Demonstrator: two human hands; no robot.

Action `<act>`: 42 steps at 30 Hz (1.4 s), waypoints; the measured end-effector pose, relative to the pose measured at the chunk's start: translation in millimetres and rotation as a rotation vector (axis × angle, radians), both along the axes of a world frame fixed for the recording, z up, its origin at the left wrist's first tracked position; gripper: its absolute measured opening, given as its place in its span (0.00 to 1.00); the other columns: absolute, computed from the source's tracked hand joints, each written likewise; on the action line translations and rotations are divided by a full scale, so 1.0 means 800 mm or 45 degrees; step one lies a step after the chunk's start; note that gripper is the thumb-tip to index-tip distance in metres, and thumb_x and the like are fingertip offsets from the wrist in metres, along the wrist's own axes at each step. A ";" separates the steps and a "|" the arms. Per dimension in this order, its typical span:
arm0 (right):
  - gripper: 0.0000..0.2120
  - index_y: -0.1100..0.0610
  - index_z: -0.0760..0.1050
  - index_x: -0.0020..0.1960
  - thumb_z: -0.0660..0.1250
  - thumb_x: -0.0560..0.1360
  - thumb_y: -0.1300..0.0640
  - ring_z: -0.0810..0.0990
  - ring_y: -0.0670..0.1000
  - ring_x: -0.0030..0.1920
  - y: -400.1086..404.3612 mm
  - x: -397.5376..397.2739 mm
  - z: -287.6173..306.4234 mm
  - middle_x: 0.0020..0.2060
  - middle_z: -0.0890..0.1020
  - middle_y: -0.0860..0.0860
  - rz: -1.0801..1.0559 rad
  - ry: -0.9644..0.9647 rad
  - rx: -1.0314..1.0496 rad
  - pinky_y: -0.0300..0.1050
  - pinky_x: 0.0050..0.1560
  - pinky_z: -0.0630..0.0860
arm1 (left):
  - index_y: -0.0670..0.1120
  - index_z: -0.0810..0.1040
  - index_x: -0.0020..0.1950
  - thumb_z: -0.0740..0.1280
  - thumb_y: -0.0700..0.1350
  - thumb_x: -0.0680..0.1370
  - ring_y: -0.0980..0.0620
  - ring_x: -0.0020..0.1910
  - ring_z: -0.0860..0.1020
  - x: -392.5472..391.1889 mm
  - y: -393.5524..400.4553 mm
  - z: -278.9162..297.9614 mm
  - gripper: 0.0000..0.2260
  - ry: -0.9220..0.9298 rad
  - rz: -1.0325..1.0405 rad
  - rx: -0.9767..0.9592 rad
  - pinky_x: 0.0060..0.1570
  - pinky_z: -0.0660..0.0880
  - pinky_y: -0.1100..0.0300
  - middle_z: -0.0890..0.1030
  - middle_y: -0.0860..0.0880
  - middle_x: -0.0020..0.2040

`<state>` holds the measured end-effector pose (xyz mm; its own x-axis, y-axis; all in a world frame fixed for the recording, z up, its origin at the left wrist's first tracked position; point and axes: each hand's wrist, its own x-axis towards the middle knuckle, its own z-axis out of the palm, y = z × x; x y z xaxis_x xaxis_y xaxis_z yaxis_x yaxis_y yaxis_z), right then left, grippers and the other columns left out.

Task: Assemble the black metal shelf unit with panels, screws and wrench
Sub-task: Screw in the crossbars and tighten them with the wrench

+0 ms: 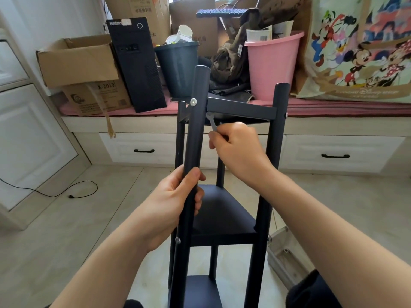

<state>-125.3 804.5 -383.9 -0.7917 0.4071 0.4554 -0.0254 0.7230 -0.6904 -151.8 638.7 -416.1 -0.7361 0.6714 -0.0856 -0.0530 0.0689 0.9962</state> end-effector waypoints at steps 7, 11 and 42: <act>0.13 0.56 0.81 0.41 0.63 0.80 0.56 0.70 0.48 0.26 0.004 -0.008 -0.005 0.22 0.70 0.44 -0.055 0.107 -0.059 0.43 0.33 0.68 | 0.45 0.75 0.53 0.62 0.56 0.79 0.45 0.39 0.70 0.000 0.000 -0.001 0.15 -0.001 -0.007 -0.001 0.45 0.68 0.47 0.74 0.47 0.34; 0.12 0.57 0.83 0.44 0.64 0.80 0.56 0.78 0.49 0.31 0.002 -0.011 -0.009 0.27 0.79 0.48 -0.049 0.157 -0.007 0.46 0.36 0.76 | 0.45 0.75 0.53 0.63 0.59 0.73 0.46 0.38 0.70 0.000 -0.002 -0.001 0.20 0.004 -0.026 0.009 0.45 0.68 0.48 0.74 0.48 0.34; 0.19 0.55 0.73 0.31 0.62 0.80 0.58 0.72 0.48 0.27 -0.008 -0.036 -0.020 0.23 0.74 0.48 0.017 0.264 -0.257 0.44 0.33 0.70 | 0.47 0.76 0.51 0.65 0.61 0.71 0.47 0.38 0.70 -0.005 -0.001 -0.007 0.19 0.018 -0.076 0.041 0.46 0.68 0.49 0.74 0.48 0.35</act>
